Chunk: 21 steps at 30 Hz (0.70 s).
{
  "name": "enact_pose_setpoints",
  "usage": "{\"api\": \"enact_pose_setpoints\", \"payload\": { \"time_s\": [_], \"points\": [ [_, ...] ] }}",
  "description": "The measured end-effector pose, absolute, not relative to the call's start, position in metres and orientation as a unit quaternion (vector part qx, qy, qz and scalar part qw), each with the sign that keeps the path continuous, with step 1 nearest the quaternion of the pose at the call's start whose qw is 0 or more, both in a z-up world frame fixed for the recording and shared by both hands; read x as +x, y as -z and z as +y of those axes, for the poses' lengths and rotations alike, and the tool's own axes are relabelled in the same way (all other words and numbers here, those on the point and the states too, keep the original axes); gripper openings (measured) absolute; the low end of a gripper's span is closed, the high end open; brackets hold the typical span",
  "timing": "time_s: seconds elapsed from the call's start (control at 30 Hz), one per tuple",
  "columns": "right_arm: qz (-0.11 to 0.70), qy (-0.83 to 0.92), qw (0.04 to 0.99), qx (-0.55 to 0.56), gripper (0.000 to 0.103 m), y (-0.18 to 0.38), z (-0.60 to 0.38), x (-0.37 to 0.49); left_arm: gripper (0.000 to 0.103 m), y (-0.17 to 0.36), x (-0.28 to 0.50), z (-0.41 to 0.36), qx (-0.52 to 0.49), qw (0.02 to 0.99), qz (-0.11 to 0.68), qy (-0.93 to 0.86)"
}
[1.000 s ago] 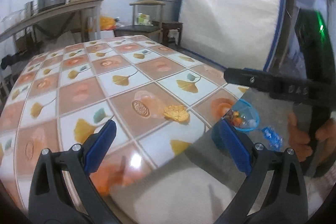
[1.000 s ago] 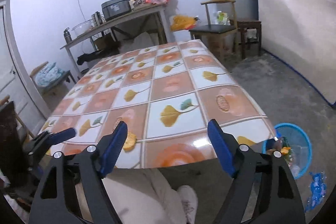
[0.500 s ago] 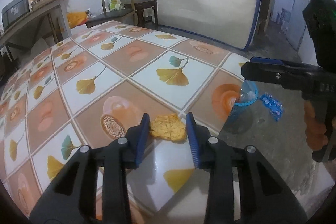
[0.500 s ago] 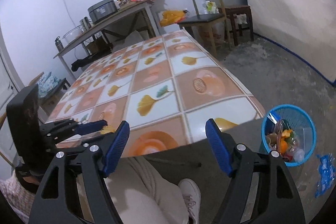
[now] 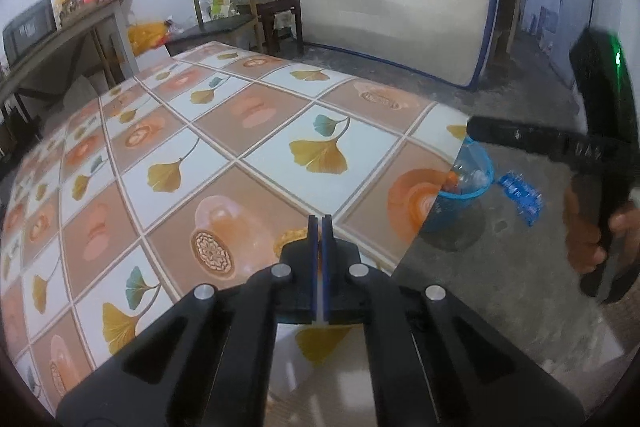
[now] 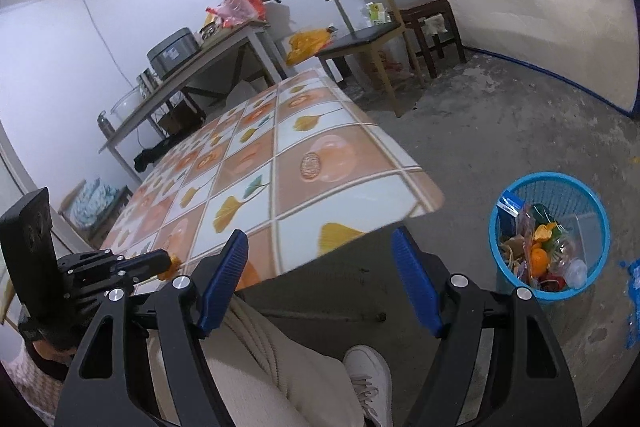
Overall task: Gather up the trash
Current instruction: 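Move both tools back toward the table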
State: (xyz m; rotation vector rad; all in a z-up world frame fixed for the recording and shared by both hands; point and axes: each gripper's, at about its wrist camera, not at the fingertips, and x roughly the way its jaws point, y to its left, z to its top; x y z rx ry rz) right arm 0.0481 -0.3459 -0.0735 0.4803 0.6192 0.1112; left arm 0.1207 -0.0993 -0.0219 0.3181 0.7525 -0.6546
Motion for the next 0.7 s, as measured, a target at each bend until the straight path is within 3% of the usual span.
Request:
{"api": "enact_pose_setpoints", "payload": {
  "time_s": [0.37, 0.7],
  "points": [
    [0.293, -0.067, 0.919, 0.254, 0.073, 0.085, -0.355, 0.041, 0.000, 0.000, 0.132, -0.069, 0.066, 0.863, 0.396, 0.308],
    [0.275, -0.057, 0.925, 0.257, 0.073, 0.083, -0.366, 0.038, 0.000, -0.040, 0.129, -0.078, 0.017, 0.866, 0.359, 0.347]
  ]
}}
